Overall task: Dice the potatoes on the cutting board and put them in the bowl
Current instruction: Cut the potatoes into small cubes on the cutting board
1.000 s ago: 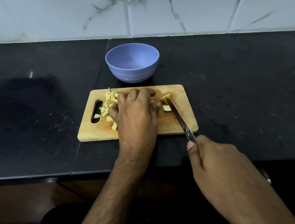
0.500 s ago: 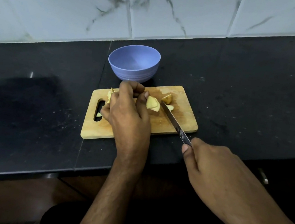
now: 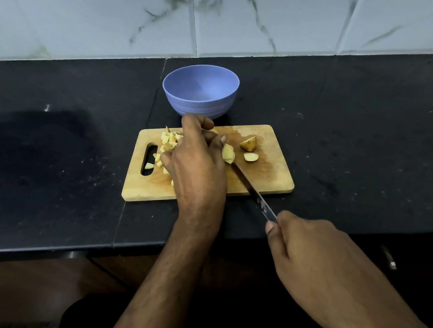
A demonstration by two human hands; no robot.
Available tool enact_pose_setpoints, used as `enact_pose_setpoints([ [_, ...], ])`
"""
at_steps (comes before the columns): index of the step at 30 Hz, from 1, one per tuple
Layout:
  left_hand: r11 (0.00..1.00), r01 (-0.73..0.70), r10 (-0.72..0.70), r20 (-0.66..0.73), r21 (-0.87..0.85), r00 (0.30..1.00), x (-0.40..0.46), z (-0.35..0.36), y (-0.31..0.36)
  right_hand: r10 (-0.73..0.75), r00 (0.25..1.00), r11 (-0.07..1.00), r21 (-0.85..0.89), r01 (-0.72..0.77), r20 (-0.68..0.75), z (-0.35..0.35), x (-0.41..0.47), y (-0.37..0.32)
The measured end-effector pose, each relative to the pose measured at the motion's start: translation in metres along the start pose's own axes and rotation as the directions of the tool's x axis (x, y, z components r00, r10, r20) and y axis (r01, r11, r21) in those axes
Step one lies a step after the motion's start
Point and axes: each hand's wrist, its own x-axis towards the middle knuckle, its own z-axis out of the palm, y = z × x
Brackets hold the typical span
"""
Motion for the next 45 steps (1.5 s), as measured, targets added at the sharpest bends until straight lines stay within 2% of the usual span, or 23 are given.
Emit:
enact_pose_setpoints([
  [8,0.99,-0.052,0.051,-0.013,-0.132,0.999,-0.002,0.0,-0.004,-0.028,1.0,0.999,-0.032,0.027,-0.012,0.005,0.014,-0.004],
  [14,0.984,-0.058,0.048,-0.062,-0.169,0.997,-0.002,-0.004,-0.003,0.034,0.996,0.998,-0.057,-0.039,-0.087,0.003,0.027,0.003],
  [16,0.985,-0.042,0.039,-0.02,-0.17,0.999,-0.003,-0.004,-0.004,0.04,0.995,0.997,-0.068,-0.046,-0.09,0.004,0.028,0.006],
  [20,0.999,-0.016,0.022,0.133,-0.047,0.991,-0.004,-0.001,-0.01,0.026,0.998,0.999,-0.031,-0.028,-0.061,0.004,0.021,0.006],
  [25,0.998,-0.015,0.006,0.15,0.055,0.989,-0.008,-0.006,-0.008,0.034,0.999,0.999,0.019,-0.033,-0.03,0.006,0.014,0.003],
  [27,0.997,-0.008,-0.008,0.2,0.08,0.98,-0.011,-0.013,-0.009,0.038,0.999,0.999,0.031,-0.038,-0.024,0.007,0.012,0.001],
  [32,0.961,-0.159,0.065,0.376,0.226,0.924,-0.021,-0.028,-0.013,0.068,0.998,0.995,0.07,-0.068,0.008,0.004,0.01,-0.002],
  [37,0.948,-0.158,0.038,0.396,0.275,0.917,-0.019,-0.026,-0.01,0.074,0.997,0.996,0.056,-0.076,0.03,0.001,0.011,-0.01],
  [45,0.938,-0.2,0.081,0.384,0.282,0.92,-0.02,-0.026,-0.01,0.013,1.0,0.998,-0.061,-0.012,0.012,0.0,0.013,-0.011],
])
